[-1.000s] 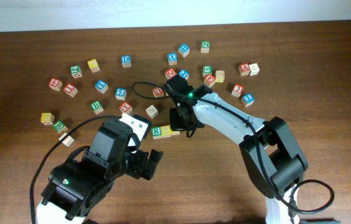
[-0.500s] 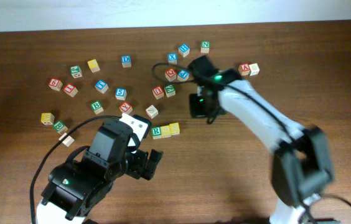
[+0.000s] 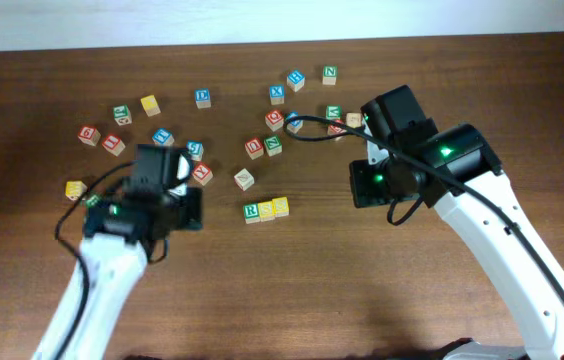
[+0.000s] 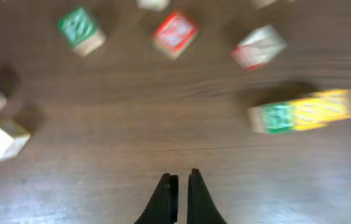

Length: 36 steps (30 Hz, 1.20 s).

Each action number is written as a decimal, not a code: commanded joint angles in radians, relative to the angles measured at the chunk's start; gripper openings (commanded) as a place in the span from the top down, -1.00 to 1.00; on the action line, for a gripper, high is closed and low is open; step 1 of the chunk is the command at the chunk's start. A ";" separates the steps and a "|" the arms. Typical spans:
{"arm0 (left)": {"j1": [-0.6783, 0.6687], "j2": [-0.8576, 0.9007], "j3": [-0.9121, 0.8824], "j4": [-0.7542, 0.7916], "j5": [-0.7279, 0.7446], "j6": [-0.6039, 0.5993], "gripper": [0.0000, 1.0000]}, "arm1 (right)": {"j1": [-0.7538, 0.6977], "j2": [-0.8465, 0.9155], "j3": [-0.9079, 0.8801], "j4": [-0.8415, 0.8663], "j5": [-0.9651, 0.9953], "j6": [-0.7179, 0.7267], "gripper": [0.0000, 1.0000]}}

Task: Spell out RSS

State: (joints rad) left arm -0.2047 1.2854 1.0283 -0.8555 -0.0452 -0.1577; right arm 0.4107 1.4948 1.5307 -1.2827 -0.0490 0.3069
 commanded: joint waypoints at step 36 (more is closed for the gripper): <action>-0.154 0.406 -0.166 0.466 0.128 -0.112 1.00 | -0.132 -0.018 0.006 -0.034 -0.030 -0.049 0.92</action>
State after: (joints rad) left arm -0.3580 1.6787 0.8658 -0.3985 0.0727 -0.2512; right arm 0.2829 1.4948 1.5307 -1.3102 -0.0734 0.2646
